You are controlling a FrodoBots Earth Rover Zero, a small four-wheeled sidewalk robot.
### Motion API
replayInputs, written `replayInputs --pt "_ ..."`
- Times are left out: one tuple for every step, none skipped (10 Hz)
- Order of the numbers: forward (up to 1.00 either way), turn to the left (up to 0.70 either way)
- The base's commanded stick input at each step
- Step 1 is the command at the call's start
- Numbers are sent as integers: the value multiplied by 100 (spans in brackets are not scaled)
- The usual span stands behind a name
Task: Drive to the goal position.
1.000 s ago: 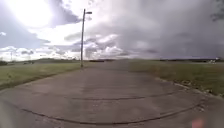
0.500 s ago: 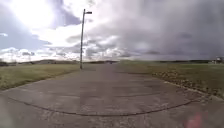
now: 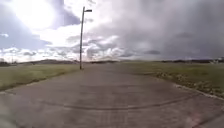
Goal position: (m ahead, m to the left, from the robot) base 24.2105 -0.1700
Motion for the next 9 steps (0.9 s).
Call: replayInputs --pt "100 0" --pt "100 0" --pt "100 0" --pt "100 0" --pt "100 0" --pt "100 0" --pt "100 0" --pt "100 0" --pt "100 0"
